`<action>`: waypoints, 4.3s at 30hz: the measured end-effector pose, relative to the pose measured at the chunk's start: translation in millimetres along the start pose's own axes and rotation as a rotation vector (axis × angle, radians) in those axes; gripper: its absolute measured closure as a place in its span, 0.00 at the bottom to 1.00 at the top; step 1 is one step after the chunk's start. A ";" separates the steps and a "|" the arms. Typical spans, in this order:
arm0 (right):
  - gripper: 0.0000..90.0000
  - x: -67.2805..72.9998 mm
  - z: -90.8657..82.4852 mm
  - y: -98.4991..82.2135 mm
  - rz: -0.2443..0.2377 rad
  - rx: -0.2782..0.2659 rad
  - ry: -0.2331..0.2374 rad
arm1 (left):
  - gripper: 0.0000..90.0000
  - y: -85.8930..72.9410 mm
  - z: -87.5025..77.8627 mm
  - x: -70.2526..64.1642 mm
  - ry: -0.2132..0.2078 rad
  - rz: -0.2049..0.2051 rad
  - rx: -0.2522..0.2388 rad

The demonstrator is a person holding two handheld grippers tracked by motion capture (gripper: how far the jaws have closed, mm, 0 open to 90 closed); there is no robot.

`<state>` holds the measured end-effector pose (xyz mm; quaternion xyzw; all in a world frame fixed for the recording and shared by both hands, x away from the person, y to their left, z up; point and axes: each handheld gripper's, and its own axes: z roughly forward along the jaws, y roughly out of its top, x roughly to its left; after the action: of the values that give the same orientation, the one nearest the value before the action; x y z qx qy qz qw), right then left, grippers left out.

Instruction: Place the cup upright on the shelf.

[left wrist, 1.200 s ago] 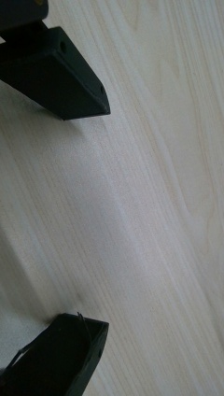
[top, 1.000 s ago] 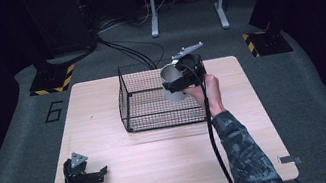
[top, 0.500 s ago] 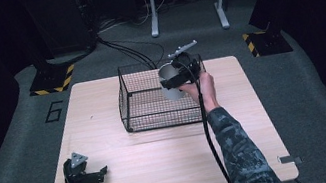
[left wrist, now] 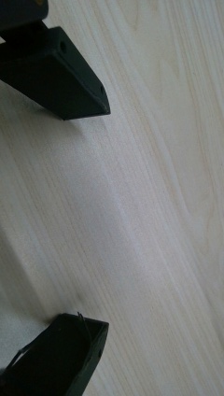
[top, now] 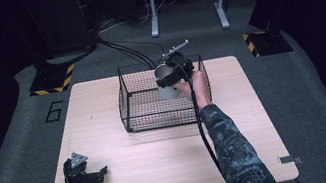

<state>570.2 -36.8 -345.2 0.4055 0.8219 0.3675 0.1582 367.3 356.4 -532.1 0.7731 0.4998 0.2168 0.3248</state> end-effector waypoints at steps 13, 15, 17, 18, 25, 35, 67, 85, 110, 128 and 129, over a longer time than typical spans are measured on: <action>0.07 -2.7 32.1 -3.1 0.030 0.059 0.009 | 0.00 -0.1 0.9 -0.7 0.002 -0.011 -0.012; 0.07 -3.7 35.9 -3.8 0.021 0.066 0.009 | 0.00 -0.1 0.8 -0.8 0.002 -0.012 -0.011; 0.07 -3.4 39.6 -4.2 0.036 0.071 0.009 | 0.00 -0.1 0.9 -0.7 0.002 -0.011 -0.012; 0.07 -4.2 40.9 -4.6 0.030 0.074 0.016 | 0.00 -0.1 0.9 -0.7 0.003 -0.011 -0.013; 0.07 -6.1 53.1 -8.7 0.057 0.100 0.018 | 0.00 -0.1 0.9 -0.7 0.002 -0.010 -0.013; 0.07 -9.8 69.0 -17.3 0.080 0.137 0.014 | 0.00 0.0 0.2 0.2 0.000 0.003 -0.002; 0.07 -14.1 91.4 -27.1 0.111 0.207 -0.022 | 0.00 0.1 0.2 0.2 0.000 0.002 -0.002; 0.00 -12.8 80.1 -33.2 0.102 0.236 0.014 | 0.00 0.0 0.7 -0.8 0.003 -0.011 -0.011; 0.00 1.9 4.5 -40.6 0.001 0.122 0.025 | 0.00 0.1 0.7 -0.7 0.003 -0.010 -0.010; 0.00 22.1 -94.0 -95.7 -0.100 0.018 0.009 | 0.00 0.1 0.7 -0.7 0.002 -0.010 -0.010; 0.00 21.7 -97.9 -100.8 -0.103 0.012 0.008 | 0.00 0.1 0.7 -0.7 0.003 -0.010 -0.010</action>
<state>446.7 -106.8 -351.6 0.3622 0.8445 0.3556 0.1709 367.5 355.6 -532.6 0.7687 0.5030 0.2187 0.3291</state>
